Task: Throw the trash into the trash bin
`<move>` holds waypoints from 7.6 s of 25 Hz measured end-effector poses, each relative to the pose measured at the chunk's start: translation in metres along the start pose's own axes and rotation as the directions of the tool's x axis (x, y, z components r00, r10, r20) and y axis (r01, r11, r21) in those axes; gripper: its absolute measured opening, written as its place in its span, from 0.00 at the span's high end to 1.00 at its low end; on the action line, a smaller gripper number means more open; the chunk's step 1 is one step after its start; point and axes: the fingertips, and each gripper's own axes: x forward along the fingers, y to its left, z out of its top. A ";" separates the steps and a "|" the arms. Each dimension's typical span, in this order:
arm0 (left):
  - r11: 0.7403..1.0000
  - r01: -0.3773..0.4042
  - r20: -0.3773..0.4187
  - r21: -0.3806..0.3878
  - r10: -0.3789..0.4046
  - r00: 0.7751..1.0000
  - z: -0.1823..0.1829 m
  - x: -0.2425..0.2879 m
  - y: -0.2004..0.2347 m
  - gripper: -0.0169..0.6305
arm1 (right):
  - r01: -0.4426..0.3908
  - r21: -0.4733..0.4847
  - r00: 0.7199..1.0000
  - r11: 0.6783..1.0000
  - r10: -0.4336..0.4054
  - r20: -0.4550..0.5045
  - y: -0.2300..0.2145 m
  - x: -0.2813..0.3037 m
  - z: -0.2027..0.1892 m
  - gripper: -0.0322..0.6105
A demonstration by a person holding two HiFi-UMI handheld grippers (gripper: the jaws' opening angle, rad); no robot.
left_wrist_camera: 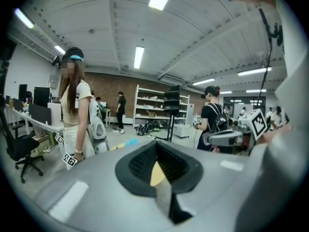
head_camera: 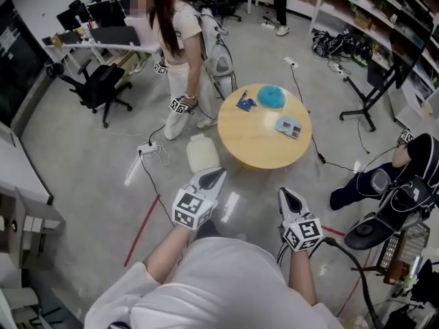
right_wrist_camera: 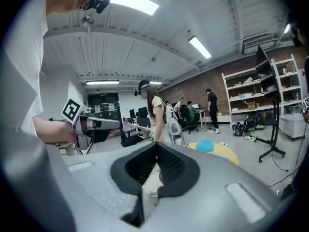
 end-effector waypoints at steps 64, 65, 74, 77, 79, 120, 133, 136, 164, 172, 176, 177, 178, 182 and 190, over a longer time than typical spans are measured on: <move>0.982 -0.164 -0.052 -0.096 0.160 0.986 0.002 0.110 0.251 0.97 | -0.194 -0.025 0.977 0.981 0.190 -0.101 -0.049 0.310 0.046 0.95; 0.979 -0.182 -0.050 -0.097 0.177 0.983 0.002 0.109 0.252 0.97 | -0.210 -0.027 0.973 0.977 0.206 -0.103 -0.051 0.314 0.047 0.95; 0.922 -0.364 -0.064 -0.137 0.358 0.932 -0.006 0.091 0.257 0.97 | -0.405 -0.071 0.904 0.912 0.388 -0.182 -0.048 0.341 0.035 0.95; 0.899 -0.414 -0.077 -0.141 0.407 0.910 -0.010 0.083 0.244 0.97 | -0.470 -0.076 0.870 0.880 0.447 -0.208 -0.045 0.336 0.027 0.95; 0.883 -0.445 -0.087 -0.151 0.437 0.895 -0.013 0.078 0.236 0.97 | -0.504 -0.076 0.850 0.860 0.477 -0.224 -0.042 0.330 0.022 0.95; 0.902 -0.367 -0.405 -0.226 0.255 0.878 -0.282 0.079 0.348 0.97 | -0.359 0.062 0.822 0.931 0.347 -0.452 0.034 0.433 -0.192 0.95; 0.911 -0.321 -0.460 -0.258 0.177 0.870 -0.372 0.112 0.347 0.97 | -0.306 0.089 0.814 0.948 0.309 -0.491 0.026 0.448 -0.276 0.95; 0.917 -0.307 -0.486 -0.254 0.154 0.860 -0.397 0.122 0.345 0.97 | -0.303 0.090 0.810 0.949 0.306 -0.500 0.026 0.450 -0.294 0.95; 0.932 -0.243 -0.617 -0.270 0.027 0.787 -0.602 0.215 0.305 0.97 | -0.310 0.048 0.772 0.949 0.282 -0.570 0.000 0.463 -0.448 0.95; 0.930 -0.253 -0.660 -0.266 0.015 0.751 -0.649 0.228 0.305 0.97 | -0.291 0.055 0.778 0.955 0.269 -0.567 -0.009 0.466 -0.476 0.95; 0.930 -0.265 -0.700 -0.256 0.011 0.714 -0.677 0.236 0.303 0.97 | -0.286 0.059 0.779 0.956 0.268 -0.566 -0.010 0.469 -0.485 0.95; 0.929 -0.270 -0.708 -0.254 0.011 0.707 -0.682 0.237 0.303 0.97 | -0.287 0.060 0.779 0.956 0.269 -0.566 -0.010 0.469 -0.487 0.95; 0.928 -0.274 -0.715 -0.252 0.012 0.699 -0.687 0.239 0.302 0.97 | -0.289 0.060 0.779 0.955 0.271 -0.565 -0.010 0.470 -0.489 0.95; 0.925 -0.287 -0.743 -0.248 0.008 0.670 -0.707 0.244 0.300 0.97 | -0.294 0.065 0.777 0.954 0.278 -0.565 -0.012 0.473 -0.498 0.95; 0.926 -0.302 -0.788 -0.225 0.009 0.615 -0.735 0.244 0.298 0.97 | -0.278 0.077 0.782 0.958 0.272 -0.561 -0.017 0.474 -0.505 0.95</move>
